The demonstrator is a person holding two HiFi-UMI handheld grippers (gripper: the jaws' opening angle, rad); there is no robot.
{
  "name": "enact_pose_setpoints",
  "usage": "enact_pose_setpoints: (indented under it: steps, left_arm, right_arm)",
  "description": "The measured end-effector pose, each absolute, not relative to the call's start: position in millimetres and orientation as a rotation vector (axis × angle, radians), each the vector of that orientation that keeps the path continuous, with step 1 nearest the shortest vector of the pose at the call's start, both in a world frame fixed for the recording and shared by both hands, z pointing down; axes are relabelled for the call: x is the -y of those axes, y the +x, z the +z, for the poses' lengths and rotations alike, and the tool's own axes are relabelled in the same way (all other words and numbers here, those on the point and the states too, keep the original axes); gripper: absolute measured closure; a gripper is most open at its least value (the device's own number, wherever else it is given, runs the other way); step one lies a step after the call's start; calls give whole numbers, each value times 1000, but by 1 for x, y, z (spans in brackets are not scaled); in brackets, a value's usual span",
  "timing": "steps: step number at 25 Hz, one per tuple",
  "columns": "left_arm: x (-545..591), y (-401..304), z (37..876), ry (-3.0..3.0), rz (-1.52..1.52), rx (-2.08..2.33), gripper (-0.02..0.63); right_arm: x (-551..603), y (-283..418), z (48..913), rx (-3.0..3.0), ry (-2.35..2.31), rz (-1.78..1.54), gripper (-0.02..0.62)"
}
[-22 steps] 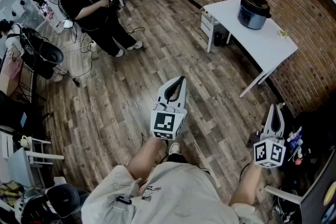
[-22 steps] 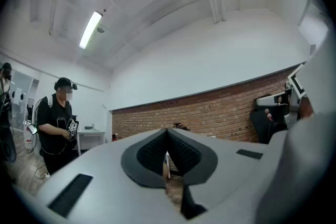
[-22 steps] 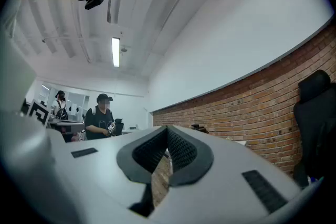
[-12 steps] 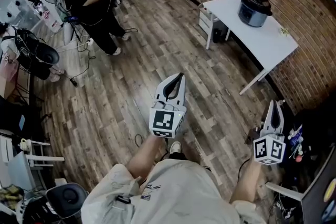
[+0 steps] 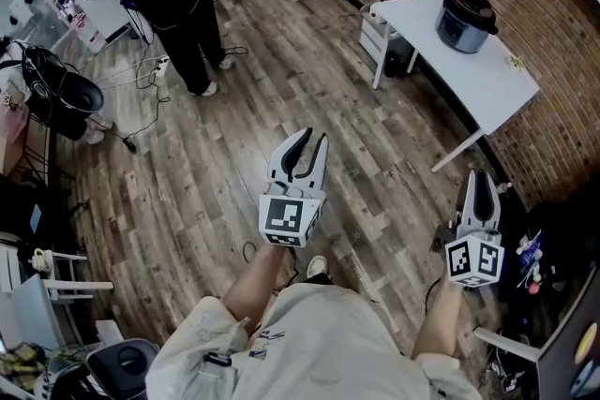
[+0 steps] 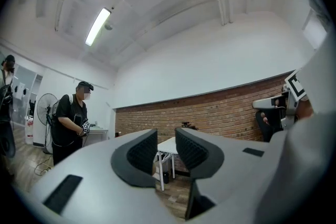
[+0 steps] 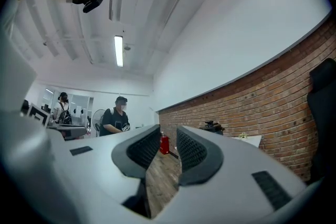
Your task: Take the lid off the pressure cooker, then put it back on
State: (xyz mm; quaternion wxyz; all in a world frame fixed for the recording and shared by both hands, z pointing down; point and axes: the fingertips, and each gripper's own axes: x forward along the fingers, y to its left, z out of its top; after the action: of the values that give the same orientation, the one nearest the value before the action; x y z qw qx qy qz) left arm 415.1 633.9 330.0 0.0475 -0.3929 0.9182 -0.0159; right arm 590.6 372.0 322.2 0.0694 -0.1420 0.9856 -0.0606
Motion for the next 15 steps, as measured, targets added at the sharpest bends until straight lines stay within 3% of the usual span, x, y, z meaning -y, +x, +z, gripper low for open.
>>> enact_pose_setpoints:
  steps: [1, 4, 7, 15]
  left_arm:
    - [-637, 409, 332, -1201, -45, -2802, 461]
    - [-646, 391, 334, -1213, -43, -2803, 415]
    - [-656, 374, 334, -1220, -41, -2807, 403]
    - [-652, 335, 342, -1222, -39, -2820, 402]
  right_arm:
    - [-375, 584, 323, -2967, -421, -179, 482]
    - [-383, 562, 325, -2976, -411, -167, 411]
    - [-393, 547, 323, -2977, -413, -150, 378]
    - [-384, 520, 329, -2984, -443, -144, 371]
